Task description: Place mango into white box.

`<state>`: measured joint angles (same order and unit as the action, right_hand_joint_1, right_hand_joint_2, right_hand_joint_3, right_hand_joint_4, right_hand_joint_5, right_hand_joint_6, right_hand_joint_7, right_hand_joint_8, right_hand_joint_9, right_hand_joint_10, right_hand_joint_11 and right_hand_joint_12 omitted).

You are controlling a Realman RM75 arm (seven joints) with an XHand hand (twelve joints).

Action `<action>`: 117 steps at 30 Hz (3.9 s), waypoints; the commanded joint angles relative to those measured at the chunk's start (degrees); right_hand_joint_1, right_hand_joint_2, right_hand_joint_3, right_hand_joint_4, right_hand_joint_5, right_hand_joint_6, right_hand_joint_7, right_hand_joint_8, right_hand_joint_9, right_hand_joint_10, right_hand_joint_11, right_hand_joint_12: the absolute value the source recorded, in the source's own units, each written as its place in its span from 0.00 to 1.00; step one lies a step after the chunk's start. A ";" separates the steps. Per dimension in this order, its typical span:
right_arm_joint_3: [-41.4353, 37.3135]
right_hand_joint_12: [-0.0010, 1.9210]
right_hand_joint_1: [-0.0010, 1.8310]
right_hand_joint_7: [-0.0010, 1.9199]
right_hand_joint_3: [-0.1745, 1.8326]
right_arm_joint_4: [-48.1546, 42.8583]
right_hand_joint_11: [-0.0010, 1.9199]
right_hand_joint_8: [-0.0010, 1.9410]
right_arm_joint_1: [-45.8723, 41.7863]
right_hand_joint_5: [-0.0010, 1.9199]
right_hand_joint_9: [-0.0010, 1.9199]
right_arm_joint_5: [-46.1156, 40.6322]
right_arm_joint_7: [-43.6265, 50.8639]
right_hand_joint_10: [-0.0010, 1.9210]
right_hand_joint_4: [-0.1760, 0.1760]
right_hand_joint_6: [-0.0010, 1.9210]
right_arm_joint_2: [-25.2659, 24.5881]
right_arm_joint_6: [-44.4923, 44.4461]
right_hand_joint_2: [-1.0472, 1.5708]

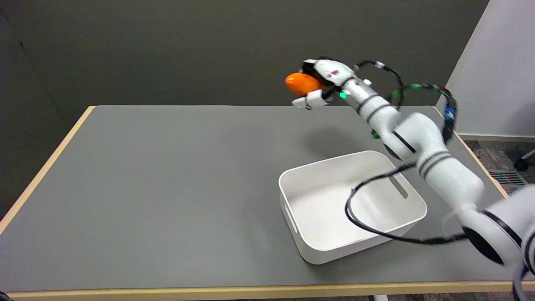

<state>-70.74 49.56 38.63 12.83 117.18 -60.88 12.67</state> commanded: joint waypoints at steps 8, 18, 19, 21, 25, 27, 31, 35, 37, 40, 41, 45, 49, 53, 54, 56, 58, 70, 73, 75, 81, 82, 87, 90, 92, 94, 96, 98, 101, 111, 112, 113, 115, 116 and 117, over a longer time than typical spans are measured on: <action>-51.05 1.00 0.66 0.41 0.34 38.84 0.46 0.75 -59.91 0.38 0.51 -23.11 -1.81 0.86 0.00 0.75 -2.84 5.02 0.78; -54.95 1.00 0.66 0.41 0.38 46.82 0.52 0.76 -65.33 0.39 0.52 -25.91 -10.75 0.87 0.00 0.76 -5.26 9.42 0.77; -55.03 1.00 0.66 0.41 0.38 47.58 0.52 0.76 -65.95 0.39 0.52 -25.91 -12.11 0.88 0.00 0.76 -4.94 9.92 0.76; -55.34 1.00 0.66 0.42 0.39 48.78 0.53 0.76 -67.63 0.39 0.52 -25.93 -14.94 0.88 0.00 0.77 -4.65 11.32 0.76; -55.54 1.00 0.66 0.42 0.40 51.94 0.53 0.77 -70.76 0.39 0.52 -25.99 -19.58 0.88 0.00 0.77 -5.92 15.00 0.76; -54.89 1.00 0.66 0.42 0.40 53.74 0.53 0.77 -72.56 0.39 0.52 -25.94 -20.70 0.88 0.00 0.77 -7.36 16.21 0.76; -50.50 1.00 0.66 0.42 0.41 56.74 0.53 0.77 -76.61 0.39 0.52 -25.39 -20.79 0.88 0.00 0.77 -10.75 18.75 0.76; -46.74 1.00 0.66 0.42 0.41 57.90 0.53 0.77 -79.47 0.39 0.52 -24.51 -20.38 0.88 0.00 0.77 -12.45 20.69 0.75; -45.01 1.00 0.66 0.42 0.41 58.32 0.53 0.77 -80.46 0.39 0.52 -23.32 -20.27 0.88 0.00 0.77 -12.64 20.70 0.75; -41.45 1.00 0.66 0.42 0.41 58.37 0.53 0.77 -81.27 0.39 0.52 -21.62 -20.26 0.88 0.00 0.77 -12.09 19.93 0.75; -39.82 1.00 0.66 0.42 0.41 58.37 0.53 0.77 -81.33 0.39 0.52 -20.55 -20.19 0.88 0.00 0.77 -11.63 19.86 0.75; -36.97 1.00 0.66 0.42 0.40 58.36 0.53 0.77 -80.84 0.39 0.52 -16.82 -20.19 0.88 0.00 0.77 -11.26 19.62 0.76; -35.80 1.00 0.66 0.42 0.40 57.40 0.53 0.76 -79.70 0.39 0.53 -13.87 -20.19 0.88 0.00 0.77 -10.70 19.26 0.76; -35.47 1.00 0.66 0.42 0.39 57.18 0.53 0.76 -76.75 0.39 0.53 -12.00 -20.19 0.88 0.00 0.76 -8.55 14.66 0.76; -35.32 1.00 0.66 0.42 0.39 57.15 0.53 0.76 -75.96 0.39 0.53 -10.89 -20.19 0.88 0.00 0.76 -7.86 13.73 0.76; -34.30 1.00 0.66 0.42 0.39 57.00 0.53 0.76 -73.71 0.39 0.53 -8.06 -20.19 0.88 0.00 0.76 -5.83 9.89 0.76; -32.82 1.00 0.66 0.42 0.39 56.59 0.53 0.76 -71.92 0.39 0.53 -5.14 -20.19 0.88 0.00 0.76 -4.30 7.04 0.76; -28.83 1.00 0.66 0.42 0.39 51.03 0.53 0.76 -68.05 0.39 0.53 -2.98 -20.19 0.88 0.00 0.76 -3.11 3.72 0.76; -29.93 1.00 0.66 0.42 0.39 51.27 0.53 0.76 -69.10 0.39 0.53 -3.20 -20.19 0.88 0.00 0.76 -3.82 3.72 0.76; -31.13 1.00 0.66 0.42 0.39 51.55 0.53 0.76 -70.07 0.39 0.53 -3.54 -20.19 0.88 0.00 0.76 -4.78 4.31 0.76; -35.56 1.00 0.43 0.41 0.44 52.00 0.32 0.54 -72.75 0.27 0.43 -3.54 -20.35 0.76 0.87 0.55 -7.24 8.71 0.71; -35.94 0.99 0.39 0.35 0.55 52.00 0.29 0.43 -72.91 0.19 0.36 -3.54 -20.35 0.66 0.76 0.37 -7.49 9.32 0.64; -37.40 0.72 0.26 0.13 0.52 52.39 0.10 0.17 -73.11 0.12 0.09 -3.22 -20.19 0.37 0.70 0.24 -8.81 11.18 0.61; -37.48 0.67 0.23 0.05 0.52 52.49 0.03 0.13 -73.03 0.07 0.02 -3.48 -20.19 0.33 0.65 0.20 -8.99 11.39 0.59; -37.68 0.66 0.22 0.04 0.52 52.90 0.02 0.12 -72.95 0.06 0.01 -3.54 -20.31 0.31 0.64 0.19 -9.28 11.39 0.59; -38.00 0.65 0.21 0.02 0.51 53.38 0.01 0.12 -72.92 0.05 0.00 -3.54 -20.19 0.29 0.63 0.18 -9.81 11.39 0.59; -38.97 0.65 0.20 0.00 0.49 53.95 0.00 0.11 -72.64 0.05 0.00 -3.54 -20.19 0.27 0.63 0.17 -10.39 11.70 0.59; -41.78 0.61 0.19 0.00 0.50 54.10 0.00 0.08 -71.39 0.04 0.00 -3.79 -20.19 0.23 0.62 0.16 -11.88 13.72 0.59; -48.56 0.56 0.17 0.00 0.53 52.73 0.00 0.05 -67.33 0.02 0.00 -7.41 -20.59 0.17 0.60 0.16 -14.31 17.40 0.59; -62.58 0.42 0.23 0.00 0.54 55.36 0.00 0.02 -62.49 0.02 0.00 -18.52 -17.81 0.05 0.58 0.08 -17.46 20.61 0.60; -63.02 0.40 0.24 0.00 0.54 55.60 0.00 0.02 -62.51 0.02 0.00 -18.91 -16.28 0.04 0.56 0.08 -18.60 20.48 0.60; -63.13 0.40 0.24 0.00 0.54 55.64 0.00 0.02 -62.63 0.02 0.00 -19.30 -15.58 0.04 0.56 0.08 -19.34 20.42 0.61; -63.01 0.40 0.24 0.00 0.54 54.99 0.00 0.03 -63.02 0.02 0.00 -20.70 -13.24 0.04 0.57 0.10 -21.59 20.52 0.61; -62.77 0.39 0.24 0.00 0.55 54.46 0.00 0.04 -63.19 0.02 0.00 -21.20 -12.80 0.05 0.58 0.11 -22.47 20.70 0.61; -62.44 0.40 0.24 0.00 0.55 53.91 0.00 0.04 -63.37 0.02 0.00 -22.04 -12.39 0.05 0.58 0.11 -23.51 21.01 0.61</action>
<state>-121.84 103.23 -28.36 1.58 97.65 -74.27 29.34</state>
